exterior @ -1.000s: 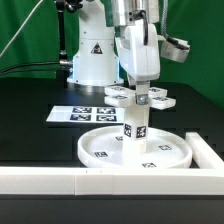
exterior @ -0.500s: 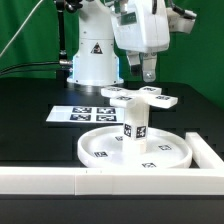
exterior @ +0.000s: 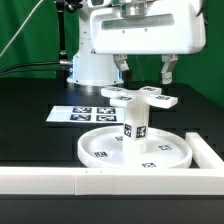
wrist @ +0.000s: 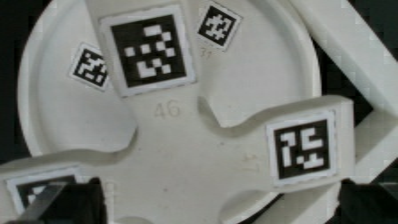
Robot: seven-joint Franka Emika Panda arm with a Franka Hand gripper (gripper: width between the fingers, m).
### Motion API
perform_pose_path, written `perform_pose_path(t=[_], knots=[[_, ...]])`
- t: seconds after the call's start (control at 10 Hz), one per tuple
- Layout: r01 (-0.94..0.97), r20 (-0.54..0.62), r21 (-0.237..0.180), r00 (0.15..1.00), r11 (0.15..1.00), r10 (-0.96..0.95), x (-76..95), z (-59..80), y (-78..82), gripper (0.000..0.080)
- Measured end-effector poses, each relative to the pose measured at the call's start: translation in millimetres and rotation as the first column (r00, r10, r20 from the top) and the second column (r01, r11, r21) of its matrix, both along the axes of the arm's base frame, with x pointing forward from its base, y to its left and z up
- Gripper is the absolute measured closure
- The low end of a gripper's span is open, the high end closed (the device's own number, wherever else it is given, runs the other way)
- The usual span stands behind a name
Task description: Assemble round table
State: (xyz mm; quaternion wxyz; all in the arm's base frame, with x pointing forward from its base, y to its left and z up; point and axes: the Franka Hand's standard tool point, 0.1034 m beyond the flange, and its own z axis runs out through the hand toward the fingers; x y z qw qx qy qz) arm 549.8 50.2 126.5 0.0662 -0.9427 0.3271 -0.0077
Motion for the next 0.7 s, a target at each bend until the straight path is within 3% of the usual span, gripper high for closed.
perform_pose_path(t=[0.4,0.5,0.7], knots=[[-0.27,0.027,-0.028,0.962,0.962,0.271,0.0,-0.2,-1.1,0.0151],[-0.411,0.022,-0.071,0.91,0.909,0.414,0.0,-0.1,0.1,0.0151],[-0.634,0.025,-0.102,0.768,0.766,0.639,1.8,0.3,0.1,0.0151]])
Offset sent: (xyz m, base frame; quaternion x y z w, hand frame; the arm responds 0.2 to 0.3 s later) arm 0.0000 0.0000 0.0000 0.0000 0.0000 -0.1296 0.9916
